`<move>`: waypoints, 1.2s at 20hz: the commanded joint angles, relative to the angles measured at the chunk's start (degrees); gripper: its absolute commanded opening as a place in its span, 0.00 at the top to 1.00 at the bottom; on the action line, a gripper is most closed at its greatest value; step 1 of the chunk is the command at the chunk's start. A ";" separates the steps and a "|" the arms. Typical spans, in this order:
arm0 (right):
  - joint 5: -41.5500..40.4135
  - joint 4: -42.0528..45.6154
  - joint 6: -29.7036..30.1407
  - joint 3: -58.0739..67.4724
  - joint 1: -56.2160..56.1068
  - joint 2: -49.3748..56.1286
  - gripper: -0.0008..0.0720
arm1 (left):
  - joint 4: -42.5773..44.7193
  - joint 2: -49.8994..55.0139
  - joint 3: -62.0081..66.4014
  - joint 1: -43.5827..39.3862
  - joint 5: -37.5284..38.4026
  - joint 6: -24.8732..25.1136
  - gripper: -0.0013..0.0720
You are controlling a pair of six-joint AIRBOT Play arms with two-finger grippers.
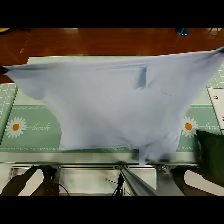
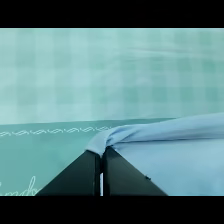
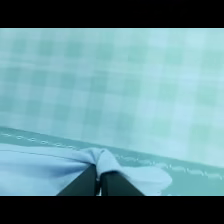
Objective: Fold the shirts.
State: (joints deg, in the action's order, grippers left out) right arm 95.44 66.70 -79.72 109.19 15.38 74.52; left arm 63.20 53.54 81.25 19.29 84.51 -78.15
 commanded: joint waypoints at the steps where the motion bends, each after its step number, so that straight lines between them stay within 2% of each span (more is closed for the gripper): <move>1: -12.66 8.24 -0.04 0.07 -9.86 12.09 0.95 | -0.46 10.34 -2.32 -0.04 -6.86 1.88 0.96; 3: -21.99 8.26 -1.99 0.07 -11.76 16.09 0.96 | -0.68 16.00 -2.32 -1.36 -10.99 2.38 0.96; 5: -29.59 6.64 -5.05 0.07 -12.37 19.10 0.96 | -0.63 20.72 -2.32 -3.80 -14.12 5.29 0.96; 8: -32.74 5.25 -6.97 0.07 -12.33 23.08 0.95 | -0.63 26.86 -2.32 -7.87 -22.69 6.75 0.96; 10: -30.14 5.97 -6.95 0.07 -12.33 25.57 0.95 | -0.63 30.25 -2.32 -9.94 -26.62 7.19 0.96; 12: -26.18 8.61 -7.26 0.07 -12.33 27.91 0.95 | -0.61 33.55 -2.32 -11.30 -26.23 6.93 0.96; 17: -15.63 19.45 -8.11 0.09 -12.17 30.08 0.95 | 0.61 37.09 -2.27 -11.34 -17.16 6.82 0.96; 19: -9.97 21.86 -6.38 0.07 -11.52 29.49 0.96 | 1.33 36.87 -1.33 -10.58 -11.54 7.02 0.96; 21: -4.15 21.68 -6.16 0.00 -11.15 29.59 0.95 | 1.27 36.89 -1.03 -10.40 -9.35 6.99 0.96; 24: -1.79 18.03 -6.19 -0.04 -11.19 30.32 0.95 | 1.07 37.55 -1.01 -12.00 -9.16 6.97 0.95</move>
State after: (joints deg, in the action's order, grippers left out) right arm 88.20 86.32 -86.30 109.19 4.03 104.33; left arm 64.16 90.54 80.01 8.14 72.62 -71.24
